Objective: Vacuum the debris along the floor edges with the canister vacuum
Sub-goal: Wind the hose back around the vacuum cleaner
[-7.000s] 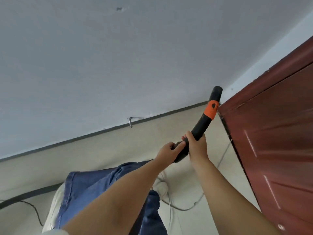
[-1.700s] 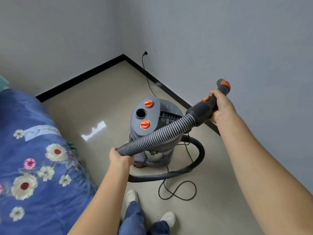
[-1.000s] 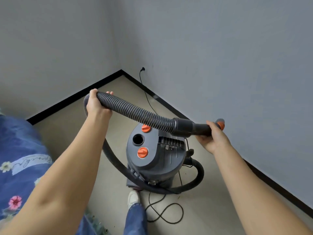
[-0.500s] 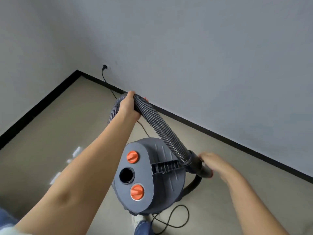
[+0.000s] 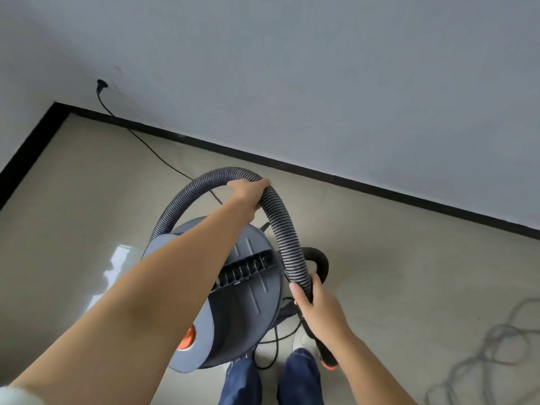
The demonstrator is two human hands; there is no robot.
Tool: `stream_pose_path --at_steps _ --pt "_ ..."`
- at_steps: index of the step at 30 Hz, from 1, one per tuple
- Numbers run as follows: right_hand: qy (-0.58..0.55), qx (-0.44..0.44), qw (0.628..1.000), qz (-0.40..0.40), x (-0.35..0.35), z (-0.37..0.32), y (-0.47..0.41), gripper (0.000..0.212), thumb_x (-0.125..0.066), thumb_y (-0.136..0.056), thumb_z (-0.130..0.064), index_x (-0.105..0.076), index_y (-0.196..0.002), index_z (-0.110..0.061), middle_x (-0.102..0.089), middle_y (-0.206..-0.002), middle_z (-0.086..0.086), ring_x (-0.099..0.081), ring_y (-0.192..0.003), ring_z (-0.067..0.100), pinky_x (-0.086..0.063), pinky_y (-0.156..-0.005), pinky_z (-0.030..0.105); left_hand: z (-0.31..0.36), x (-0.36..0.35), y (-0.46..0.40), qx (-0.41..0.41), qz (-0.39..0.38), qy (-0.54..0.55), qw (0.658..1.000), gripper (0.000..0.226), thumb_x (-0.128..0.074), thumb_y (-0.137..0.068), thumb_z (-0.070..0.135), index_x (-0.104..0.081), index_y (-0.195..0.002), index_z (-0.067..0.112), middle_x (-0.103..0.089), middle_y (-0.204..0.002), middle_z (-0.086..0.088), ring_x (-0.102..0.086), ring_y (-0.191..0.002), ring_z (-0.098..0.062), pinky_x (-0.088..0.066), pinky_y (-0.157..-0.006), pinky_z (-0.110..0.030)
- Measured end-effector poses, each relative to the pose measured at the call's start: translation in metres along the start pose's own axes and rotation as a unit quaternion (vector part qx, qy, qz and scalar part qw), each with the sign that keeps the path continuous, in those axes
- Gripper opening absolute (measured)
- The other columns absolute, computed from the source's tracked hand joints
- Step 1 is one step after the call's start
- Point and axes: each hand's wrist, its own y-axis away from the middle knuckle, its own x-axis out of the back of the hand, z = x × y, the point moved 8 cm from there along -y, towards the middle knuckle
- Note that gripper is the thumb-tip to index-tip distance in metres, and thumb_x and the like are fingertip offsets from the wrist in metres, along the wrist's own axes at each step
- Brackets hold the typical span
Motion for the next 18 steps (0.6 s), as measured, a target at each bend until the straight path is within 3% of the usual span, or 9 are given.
stream_pose_path --at_steps 2,4,5,8,10,13,14,16,18 --pt "-0.013 -0.012 1.0 -0.018 -0.023 0.022 -0.008 0.045 -0.037 -0.094 -0.057 -0.044 -0.127 -0.027 -0.062 -0.081 -0.009 -0.064 -0.078 0.015 -0.053 -0.071 0.034 -0.018 -0.004 -0.001 -0.02 0.011 -0.165 0.986 0.095 -0.06 -0.095 0.022 0.014 -0.152 0.009 -0.042 -0.143 -0.016 -0.047 -0.127 -0.034 -0.042 -0.103 -0.041" --pt "-0.02 -0.019 0.999 -0.039 -0.041 0.038 -0.017 0.048 -0.035 -0.095 -0.056 -0.037 -0.135 -0.029 -0.065 -0.091 -0.007 -0.064 -0.087 0.017 -0.053 -0.078 0.035 -0.033 -0.003 -0.005 -0.043 -0.003 -0.299 0.953 0.091 -0.056 -0.097 0.025 0.016 -0.153 0.017 -0.03 -0.153 -0.017 -0.041 -0.133 -0.033 -0.038 -0.103 -0.041" --pt "-0.027 -0.028 0.998 -0.048 -0.047 0.045 -0.022 0.049 -0.034 -0.096 -0.056 -0.034 -0.138 -0.029 -0.065 -0.096 -0.004 -0.064 -0.09 0.019 -0.052 -0.079 0.035 -0.039 -0.003 -0.01 -0.059 -0.016 -0.366 0.929 0.087 -0.055 -0.097 0.027 0.011 -0.154 0.018 -0.034 -0.151 -0.016 -0.044 -0.129 -0.032 -0.041 -0.1 -0.04" --pt "-0.071 -0.07 0.993 -0.069 -0.058 0.06 -0.041 0.048 -0.032 -0.099 -0.05 -0.031 -0.14 -0.025 -0.064 -0.102 0.002 -0.062 -0.094 0.022 -0.046 -0.078 0.032 -0.051 -0.016 -0.021 -0.115 -0.08 -0.541 0.829 0.078 -0.056 -0.096 0.033 -0.008 -0.156 0.018 -0.046 -0.141 -0.013 -0.053 -0.118 -0.027 -0.044 -0.096 -0.038" --pt "-0.096 -0.075 0.99 -0.077 -0.064 0.061 -0.053 0.044 -0.036 -0.1 -0.045 -0.034 -0.136 -0.02 -0.061 -0.097 0.0 -0.059 -0.086 0.018 -0.044 -0.074 0.031 -0.065 -0.031 -0.022 -0.124 -0.132 -0.643 0.744 0.077 -0.058 -0.093 0.043 -0.017 -0.154 0.018 -0.034 -0.153 -0.013 -0.042 -0.133 -0.03 -0.035 -0.11 -0.042" --pt "-0.134 -0.09 0.985 -0.066 -0.07 0.065 -0.069 0.03 -0.046 -0.099 -0.034 -0.045 -0.119 -0.012 -0.059 -0.086 -0.003 -0.058 -0.076 0.014 -0.05 -0.07 0.034 -0.088 -0.041 -0.02 -0.131 -0.134 -0.783 0.593 0.095 -0.057 -0.085 0.061 -0.014 -0.153 0.011 -0.018 -0.156 -0.02 -0.026 -0.142 -0.036 -0.016 -0.117 -0.053" --pt "-0.151 -0.093 0.982 -0.064 -0.069 0.062 -0.072 0.028 -0.048 -0.098 -0.034 -0.046 -0.116 -0.012 -0.06 -0.088 -0.002 -0.059 -0.078 0.015 -0.052 -0.075 0.037 -0.093 -0.041 -0.021 -0.129 -0.128 -0.798 0.574 0.101 -0.058 -0.083 0.062 -0.01 -0.153 0.009 -0.012 -0.158 -0.022 -0.02 -0.144 -0.036 -0.014 -0.118 -0.053" --pt "-0.18 -0.07 0.98 -0.053 -0.063 0.051 -0.078 0.037 -0.045 -0.099 -0.037 -0.044 -0.128 -0.013 -0.06 -0.109 0.001 -0.059 -0.098 0.016 -0.05 -0.088 0.035 -0.099 -0.041 -0.023 -0.124 -0.132 -0.797 0.576 0.106 -0.06 -0.083 0.061 -0.004 -0.154 0.006 0.0 -0.159 -0.023 -0.007 -0.148 -0.035 -0.012 -0.119 -0.052" --pt "-0.169 -0.051 0.983 -0.051 -0.056 0.039 -0.086 0.044 -0.036 -0.101 -0.039 -0.039 -0.138 -0.015 -0.057 -0.122 0.004 -0.057 -0.108 0.018 -0.044 -0.087 0.03 -0.098 -0.044 -0.025 -0.119 -0.141 -0.792 0.581 0.107 -0.061 -0.084 0.058 -0.001 -0.153 0.004 0.005 -0.159 -0.025 -0.003 -0.148 -0.036 -0.013 -0.119 -0.048"
